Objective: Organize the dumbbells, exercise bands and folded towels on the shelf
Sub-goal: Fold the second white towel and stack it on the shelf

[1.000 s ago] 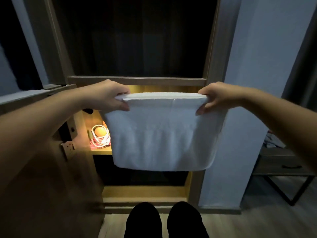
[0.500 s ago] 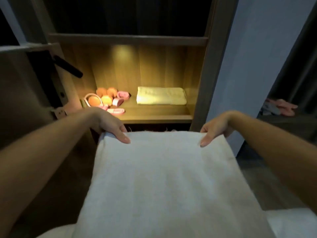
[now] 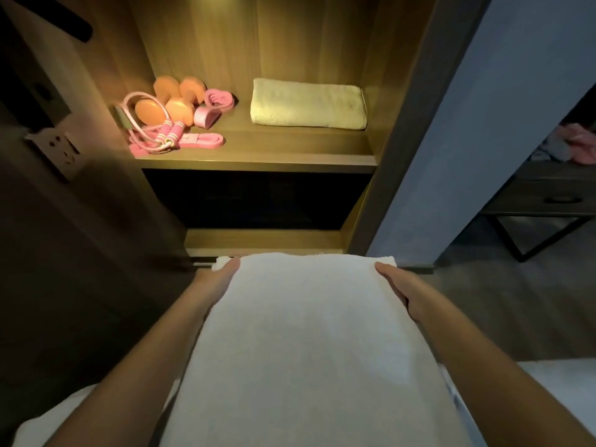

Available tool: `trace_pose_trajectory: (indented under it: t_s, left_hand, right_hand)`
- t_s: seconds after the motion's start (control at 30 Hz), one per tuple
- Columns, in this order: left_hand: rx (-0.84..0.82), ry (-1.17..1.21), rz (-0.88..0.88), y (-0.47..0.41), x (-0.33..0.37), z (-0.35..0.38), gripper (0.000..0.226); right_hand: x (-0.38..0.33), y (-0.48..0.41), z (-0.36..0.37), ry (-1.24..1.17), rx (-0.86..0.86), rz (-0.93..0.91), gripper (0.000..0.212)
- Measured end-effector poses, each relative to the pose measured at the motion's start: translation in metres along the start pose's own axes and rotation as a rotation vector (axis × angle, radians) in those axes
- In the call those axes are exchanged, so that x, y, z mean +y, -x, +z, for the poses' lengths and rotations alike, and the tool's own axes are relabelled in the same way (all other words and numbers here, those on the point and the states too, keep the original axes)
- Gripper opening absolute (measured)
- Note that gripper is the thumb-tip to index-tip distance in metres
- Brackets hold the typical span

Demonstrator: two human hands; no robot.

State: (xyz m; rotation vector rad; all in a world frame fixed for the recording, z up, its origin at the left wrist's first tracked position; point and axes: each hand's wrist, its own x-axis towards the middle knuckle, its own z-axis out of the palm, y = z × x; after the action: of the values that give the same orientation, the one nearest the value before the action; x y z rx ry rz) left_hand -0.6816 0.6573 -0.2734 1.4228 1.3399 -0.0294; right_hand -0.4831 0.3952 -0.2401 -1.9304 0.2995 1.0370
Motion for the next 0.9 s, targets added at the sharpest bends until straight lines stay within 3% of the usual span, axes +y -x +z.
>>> trace_pose_trajectory:
  t_s: [0.07,0.23,0.37,0.5,0.67,0.9]
  left_hand:
    - [0.085,-0.250,0.005,0.007,-0.011,-0.003,0.071]
    - [0.222,-0.244,0.208,-0.005,0.006,-0.004,0.053]
    - [0.134,-0.159,0.170,-0.011,0.022,-0.002,0.057]
    - [-0.029,-0.261,0.055,0.003,-0.004,-0.004,0.059]
    - [0.164,-0.274,0.292,0.016,0.002,0.012,0.049]
    - [0.194,-0.220,0.189,0.008,0.006,0.001,0.047]
  right_hand:
    - [0.014,-0.003,0.001,-0.021,0.043,-0.033,0.034]
    - [-0.004,-0.015,0.008,0.188,0.207,-0.273,0.055]
    - [-0.018,-0.017,0.005,0.184,0.149,-0.159,0.059]
    - [0.016,-0.009,-0.002,0.211,0.027,-0.061,0.062]
    - [0.014,-0.014,0.013,0.255,0.132,-0.247,0.061]
    - [0.005,-0.026,0.001,0.282,0.141,-0.180,0.063]
